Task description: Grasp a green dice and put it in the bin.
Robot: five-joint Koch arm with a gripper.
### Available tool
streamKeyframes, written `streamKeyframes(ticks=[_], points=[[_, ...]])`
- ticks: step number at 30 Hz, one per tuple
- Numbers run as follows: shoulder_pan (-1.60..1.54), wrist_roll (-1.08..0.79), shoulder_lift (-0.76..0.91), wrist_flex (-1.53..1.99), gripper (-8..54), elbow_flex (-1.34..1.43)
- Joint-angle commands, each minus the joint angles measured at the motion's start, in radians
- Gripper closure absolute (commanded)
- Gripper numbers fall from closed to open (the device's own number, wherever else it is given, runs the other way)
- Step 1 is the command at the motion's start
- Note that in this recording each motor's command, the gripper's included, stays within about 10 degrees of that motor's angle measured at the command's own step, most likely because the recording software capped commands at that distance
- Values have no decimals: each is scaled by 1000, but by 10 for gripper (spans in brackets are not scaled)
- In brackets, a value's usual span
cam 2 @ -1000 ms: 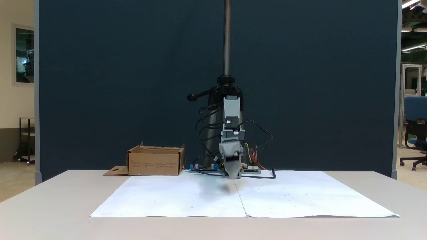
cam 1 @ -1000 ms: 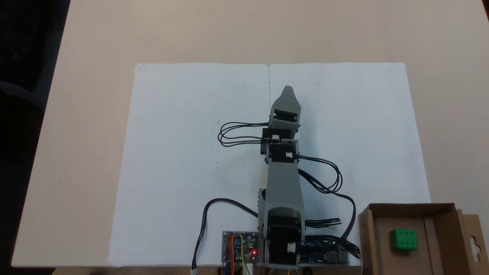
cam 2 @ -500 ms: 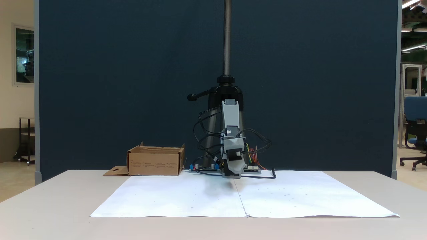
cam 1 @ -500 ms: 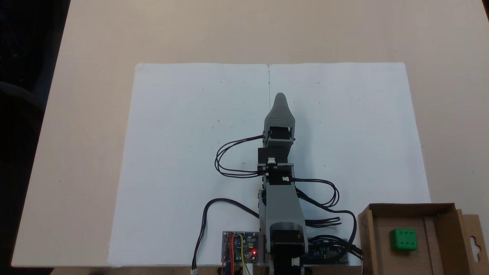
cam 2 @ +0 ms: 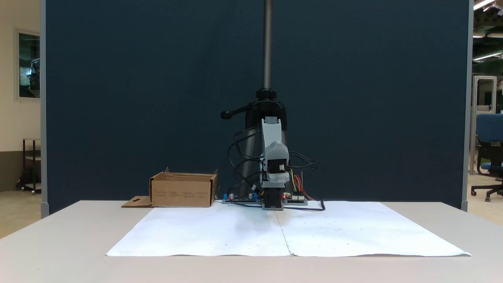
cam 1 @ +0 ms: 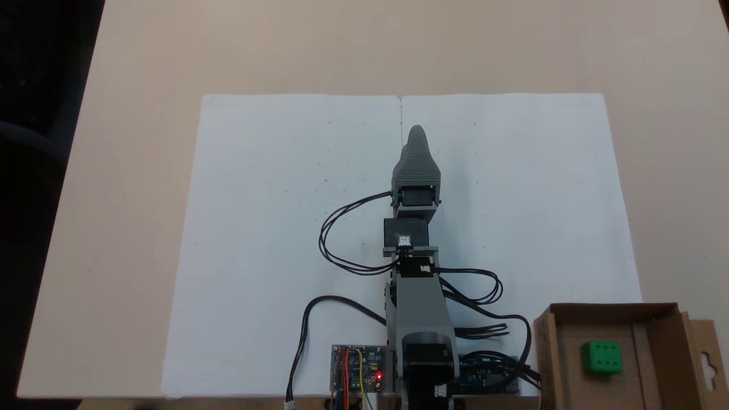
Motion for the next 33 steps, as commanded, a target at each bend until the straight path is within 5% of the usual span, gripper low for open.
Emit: streamKeyframes(ticks=[1, 33], points=[[-25, -60, 114, -101, 4, 71], [-3, -61, 115, -124, 4, 71]])
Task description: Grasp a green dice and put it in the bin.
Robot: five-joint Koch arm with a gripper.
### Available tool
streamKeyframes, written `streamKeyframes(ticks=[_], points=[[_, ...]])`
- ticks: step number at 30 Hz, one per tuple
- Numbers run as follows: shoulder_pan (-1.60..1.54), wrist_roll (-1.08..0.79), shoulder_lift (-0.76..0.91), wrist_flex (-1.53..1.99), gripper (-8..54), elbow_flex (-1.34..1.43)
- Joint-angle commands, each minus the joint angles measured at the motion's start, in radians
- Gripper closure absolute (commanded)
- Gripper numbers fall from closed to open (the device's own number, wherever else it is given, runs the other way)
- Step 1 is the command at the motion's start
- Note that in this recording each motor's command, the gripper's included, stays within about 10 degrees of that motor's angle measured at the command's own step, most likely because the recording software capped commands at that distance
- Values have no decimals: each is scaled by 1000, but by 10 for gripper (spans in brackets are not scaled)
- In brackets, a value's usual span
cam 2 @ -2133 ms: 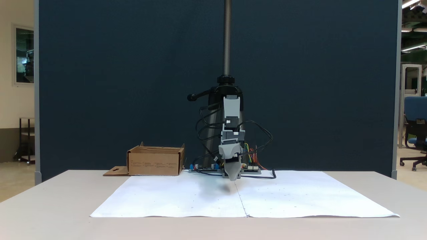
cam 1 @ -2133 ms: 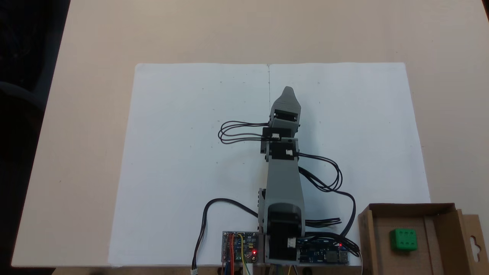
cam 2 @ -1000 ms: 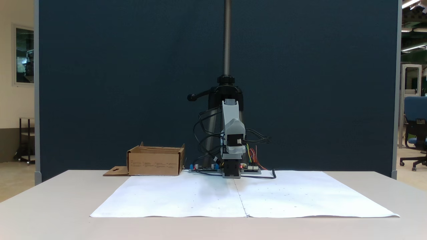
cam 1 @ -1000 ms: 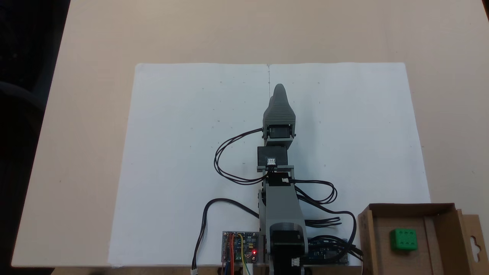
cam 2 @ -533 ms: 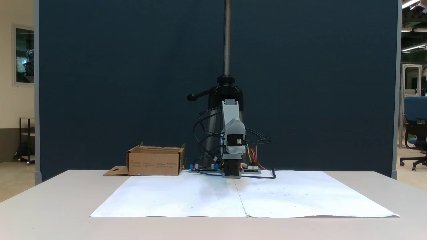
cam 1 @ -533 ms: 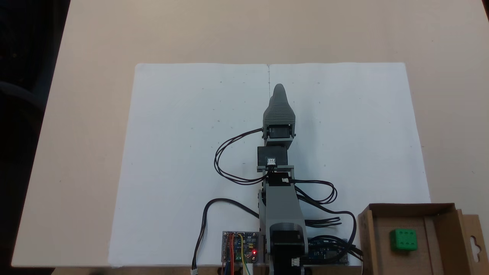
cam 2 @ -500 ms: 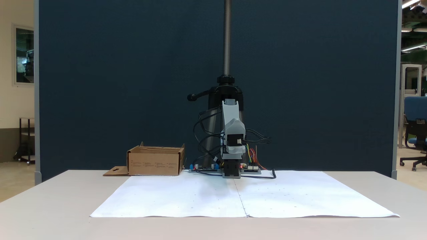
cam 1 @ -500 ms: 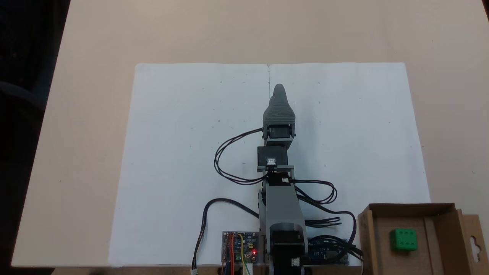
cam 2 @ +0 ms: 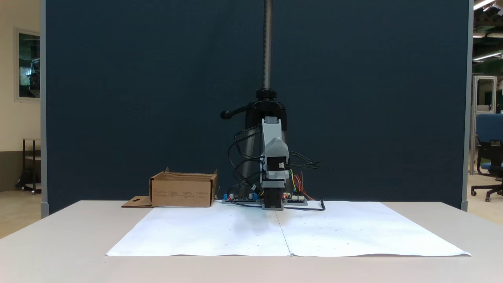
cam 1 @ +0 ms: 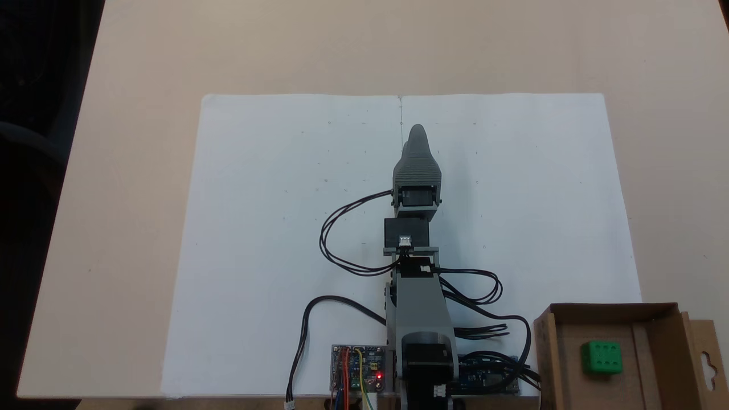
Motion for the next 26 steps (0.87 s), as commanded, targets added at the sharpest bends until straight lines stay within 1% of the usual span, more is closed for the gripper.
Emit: streamKeyframes(ticks=[1, 26], points=[[-3, -41, 115, -87, 4, 66], [58, -41, 115, -87, 4, 66]])
